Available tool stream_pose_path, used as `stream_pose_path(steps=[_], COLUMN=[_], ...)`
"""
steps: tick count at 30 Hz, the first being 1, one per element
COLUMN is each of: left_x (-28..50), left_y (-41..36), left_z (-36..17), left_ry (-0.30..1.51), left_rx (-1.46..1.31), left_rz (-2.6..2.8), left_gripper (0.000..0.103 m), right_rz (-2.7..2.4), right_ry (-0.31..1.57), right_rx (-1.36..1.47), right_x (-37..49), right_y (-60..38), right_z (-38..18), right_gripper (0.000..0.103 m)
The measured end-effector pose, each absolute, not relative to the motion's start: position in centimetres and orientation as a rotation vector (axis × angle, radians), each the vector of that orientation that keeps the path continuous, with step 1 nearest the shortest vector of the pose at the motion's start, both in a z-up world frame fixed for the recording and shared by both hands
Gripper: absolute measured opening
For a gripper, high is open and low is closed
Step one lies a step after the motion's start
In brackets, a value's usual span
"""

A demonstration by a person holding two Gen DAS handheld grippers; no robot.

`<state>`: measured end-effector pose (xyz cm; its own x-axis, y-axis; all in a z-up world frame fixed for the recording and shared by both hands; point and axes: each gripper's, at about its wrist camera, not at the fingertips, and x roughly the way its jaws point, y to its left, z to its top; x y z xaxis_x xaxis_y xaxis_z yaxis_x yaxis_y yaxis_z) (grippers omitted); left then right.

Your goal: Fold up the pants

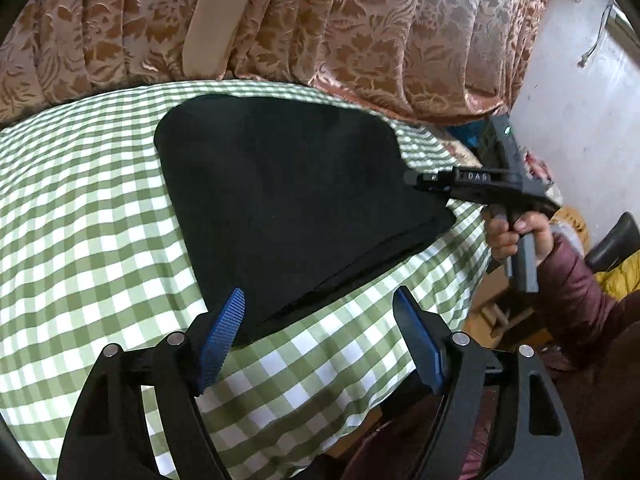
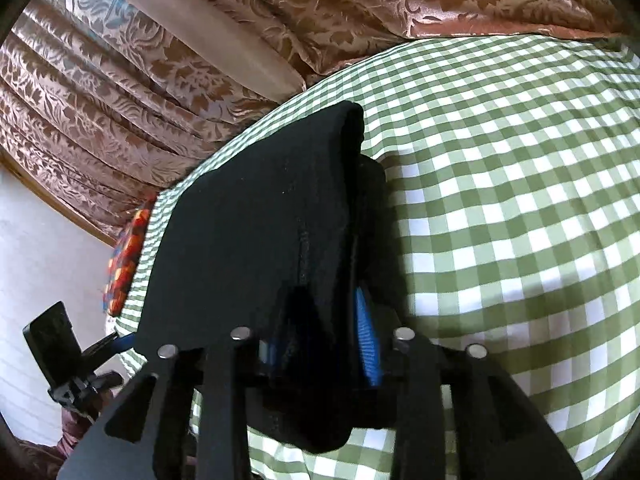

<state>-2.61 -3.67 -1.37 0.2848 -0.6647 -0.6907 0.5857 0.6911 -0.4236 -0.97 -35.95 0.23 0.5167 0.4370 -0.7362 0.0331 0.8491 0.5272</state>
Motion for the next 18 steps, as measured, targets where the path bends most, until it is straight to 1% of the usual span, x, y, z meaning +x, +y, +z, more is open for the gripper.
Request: stream_pose_path(steps=[2,4,9,14,16,17,18], left_x=[-2.0,-2.1,-2.6,-2.9,-2.7,-2.7,-2.6], left_y=[-2.9,-2.1,-2.7,-4.6,-5.2,-5.5,-5.8], left_z=[-0.6,0.2,0.6,-0.4,-0.9,-1.2,-1.4], left_ry=[0.956,0.915,0.869,0.878,0.879,0.886,0.889], left_rx=[-0.152,-0.185,-0.094,-0.028,-0.014,0.0,0.01], left_rz=[-0.845,-0.851,-0.806,-0.826,-0.841,-0.843,-0.84], left_gripper=[0.075,0.075,0.075,0.074,0.071,0.069,0.069], right_rz=[0.228,0.222,0.323,0.292,0.271,0.235,0.212], right_ry=[0.993,0.976,0.935,0.989,0.99,0.994,0.996], right_rx=[0.539,0.56,0.665,0.739,0.789,0.801,0.793], right_x=[-2.2,-3.4,-7.3,-6.7,-5.9,-5.4,-5.2], right_y=[-36.9,-37.2,-36.6,-35.6,-36.0,-36.2,-36.2], right_z=[0.9,1.6,4.0,2.4,1.4,1.0,0.7], right_gripper=[0.035,0.034,0.034,0.035,0.034,0.029,0.012])
